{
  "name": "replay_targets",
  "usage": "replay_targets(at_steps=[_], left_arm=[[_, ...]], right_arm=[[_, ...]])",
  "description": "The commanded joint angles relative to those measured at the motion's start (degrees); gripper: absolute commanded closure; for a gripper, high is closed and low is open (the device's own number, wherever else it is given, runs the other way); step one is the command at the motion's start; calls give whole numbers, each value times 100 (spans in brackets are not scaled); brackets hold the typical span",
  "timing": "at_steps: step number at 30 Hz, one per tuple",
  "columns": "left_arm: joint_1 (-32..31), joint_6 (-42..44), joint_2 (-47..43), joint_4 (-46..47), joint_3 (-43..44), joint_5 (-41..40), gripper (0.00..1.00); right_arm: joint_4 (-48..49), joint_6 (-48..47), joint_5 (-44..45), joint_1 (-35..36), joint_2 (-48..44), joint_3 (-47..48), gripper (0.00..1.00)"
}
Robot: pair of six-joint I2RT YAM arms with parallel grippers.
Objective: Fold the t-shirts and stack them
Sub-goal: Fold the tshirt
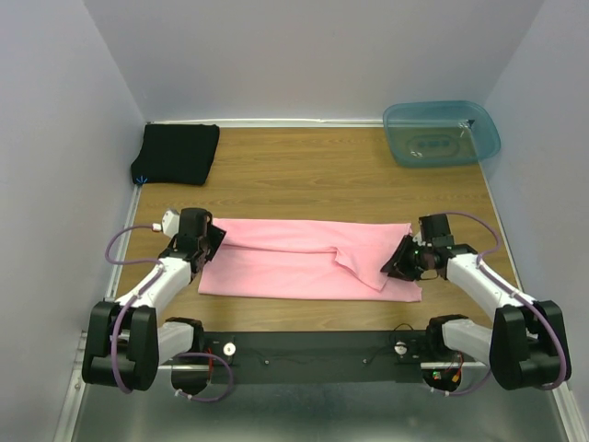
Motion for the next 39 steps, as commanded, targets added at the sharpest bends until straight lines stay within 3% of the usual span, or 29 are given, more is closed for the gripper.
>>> replay_targets(at_steps=[1, 7, 15, 20, 26, 32, 33, 36, 39], left_arm=[[28, 206, 73, 338, -134, -412, 47], [63, 321, 292, 409, -152, -526, 56], [98, 988, -93, -12, 103, -895, 90], [98, 919, -586, -434, -177, -1098, 90], [98, 769, -472, -373, -512, -862, 76], [98, 402, -813, -1189, -241, -931, 47], [98, 374, -893, -1338, -127, -940, 34], [98, 382, -1297, -1936, 215, -984, 15], [98, 636, -1675, -2499, 760, -1124, 13]], right_arm=[[247, 148, 328, 36, 5, -213, 65], [177, 394, 565, 36, -346, -344, 66], [-8, 570, 899, 36, -163, -292, 71], [-122, 667, 1075, 27, -136, -213, 72], [-227, 676, 1120, 27, -171, -64, 71], [-482, 562, 1233, 27, -285, 313, 66], [-526, 396, 1234, 27, -364, 393, 63], [-649, 17, 1190, 36, -391, 806, 54], [-737, -177, 988, 36, -338, 1254, 52]])
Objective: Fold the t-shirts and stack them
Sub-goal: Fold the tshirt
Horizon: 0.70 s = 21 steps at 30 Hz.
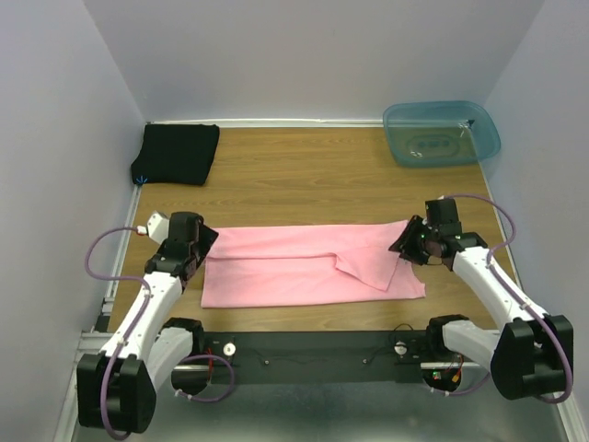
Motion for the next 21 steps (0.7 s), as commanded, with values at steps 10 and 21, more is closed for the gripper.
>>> replay_targets(at_steps=[10, 21], left_arm=[[2, 888, 319, 285, 1143, 451, 38], [81, -447, 1007, 1088, -386, 575, 57]], right_arm=[[328, -358, -245, 29, 756, 1026, 57], [1094, -340, 441, -41, 1951, 771, 64]])
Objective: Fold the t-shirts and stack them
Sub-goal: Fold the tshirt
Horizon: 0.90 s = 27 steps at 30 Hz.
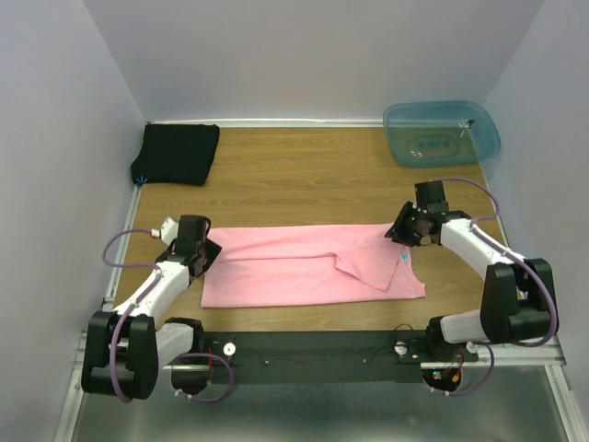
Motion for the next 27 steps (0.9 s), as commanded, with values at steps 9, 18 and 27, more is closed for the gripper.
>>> replay_targets(at_steps=[9, 18, 27], left_arm=[[178, -1244, -965, -375, -481, -26, 59], [187, 186, -1062, -903, 644, -343, 31], [-524, 2498, -71, 18, 1498, 965, 20]], right_arm=[[468, 201, 982, -671, 555, -540, 65], [293, -151, 122, -698, 28, -154, 55], [-288, 42, -239, -610, -773, -593, 41]])
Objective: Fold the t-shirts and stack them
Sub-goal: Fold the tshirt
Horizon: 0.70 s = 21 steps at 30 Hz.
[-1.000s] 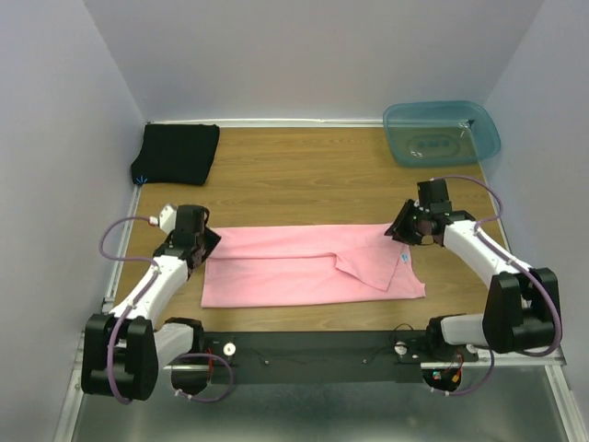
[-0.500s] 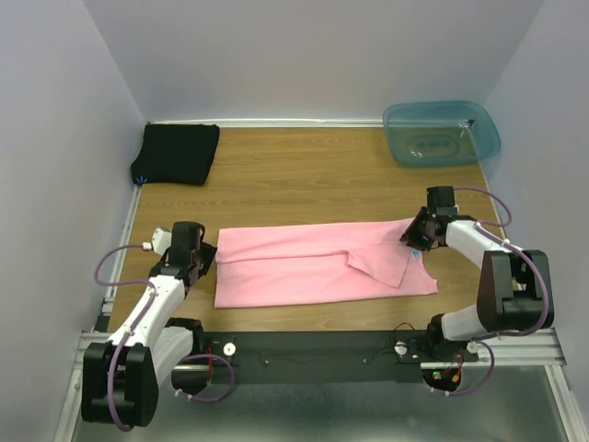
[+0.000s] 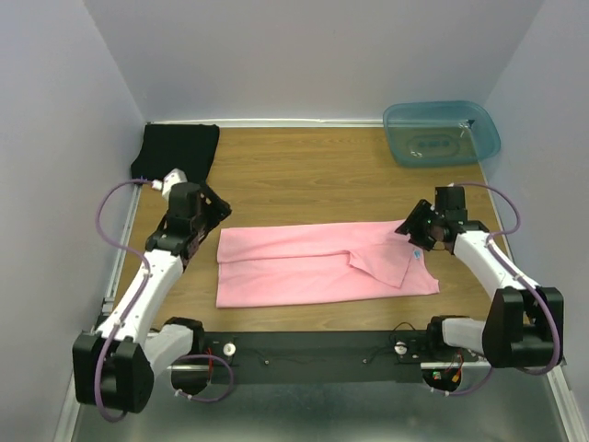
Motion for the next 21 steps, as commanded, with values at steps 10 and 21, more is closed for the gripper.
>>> replay_targets(at_steps=[10, 21], left_arm=[[-1313, 1345, 2726, 663, 337, 1295, 21], [-1313, 448, 2982, 936, -708, 1813, 23]], right_arm=[[-123, 324, -233, 158, 117, -593, 42], [835, -71, 5, 228, 2937, 1101, 44]])
